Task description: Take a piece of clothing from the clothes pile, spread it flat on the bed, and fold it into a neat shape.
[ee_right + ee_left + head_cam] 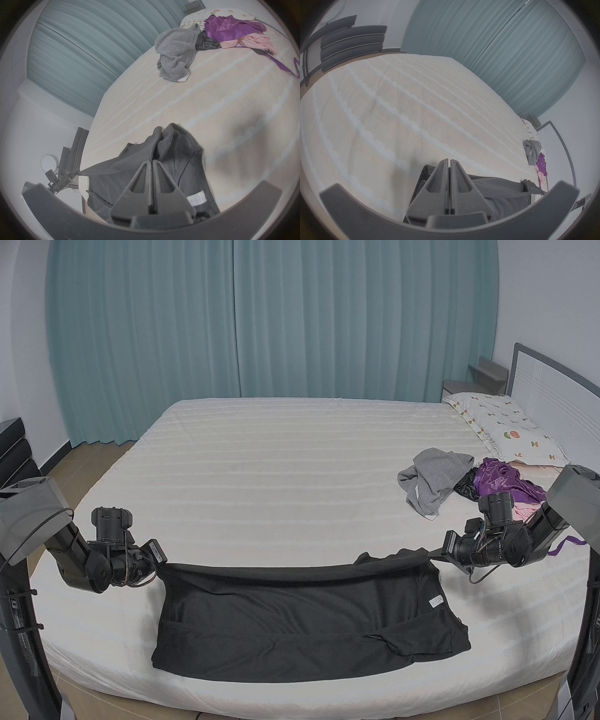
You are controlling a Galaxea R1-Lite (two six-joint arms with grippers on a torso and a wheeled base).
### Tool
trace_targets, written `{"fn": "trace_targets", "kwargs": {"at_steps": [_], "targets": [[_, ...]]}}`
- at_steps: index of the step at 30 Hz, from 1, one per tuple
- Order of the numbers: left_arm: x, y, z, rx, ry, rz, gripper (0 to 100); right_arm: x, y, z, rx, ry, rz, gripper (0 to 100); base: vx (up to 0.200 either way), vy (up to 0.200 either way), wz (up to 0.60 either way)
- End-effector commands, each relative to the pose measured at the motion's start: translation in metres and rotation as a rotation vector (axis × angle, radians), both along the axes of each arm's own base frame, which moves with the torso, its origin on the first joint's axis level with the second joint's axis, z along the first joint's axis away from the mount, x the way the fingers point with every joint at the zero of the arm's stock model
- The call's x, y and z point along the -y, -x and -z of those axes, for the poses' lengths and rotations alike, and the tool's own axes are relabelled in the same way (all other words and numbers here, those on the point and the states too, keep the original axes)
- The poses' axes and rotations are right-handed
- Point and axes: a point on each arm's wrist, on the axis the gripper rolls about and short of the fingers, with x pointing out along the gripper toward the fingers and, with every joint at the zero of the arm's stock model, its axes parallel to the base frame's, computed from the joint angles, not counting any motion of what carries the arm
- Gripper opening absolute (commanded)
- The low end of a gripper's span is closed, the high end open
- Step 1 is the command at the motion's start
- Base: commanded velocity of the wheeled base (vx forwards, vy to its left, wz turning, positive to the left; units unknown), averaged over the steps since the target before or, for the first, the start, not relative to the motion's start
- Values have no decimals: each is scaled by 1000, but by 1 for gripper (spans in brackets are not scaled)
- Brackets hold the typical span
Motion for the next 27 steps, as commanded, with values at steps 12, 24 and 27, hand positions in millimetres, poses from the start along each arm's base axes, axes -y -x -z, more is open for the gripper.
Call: {"fn": "trace_targets", "kwargs": {"at_steps": [12,24,27], "targets": [[2,42,8,-102,-25,40,0,6,46,-4,-5,-14,-12,0,0,0,0],[5,65,22,-124,-16,58,0,5,77,8,-75,-9,-89,0,0,0,0],[5,70,25,-142,-12,61,0,6,81,13,-88,7,-104,0,0,0,0]]}}
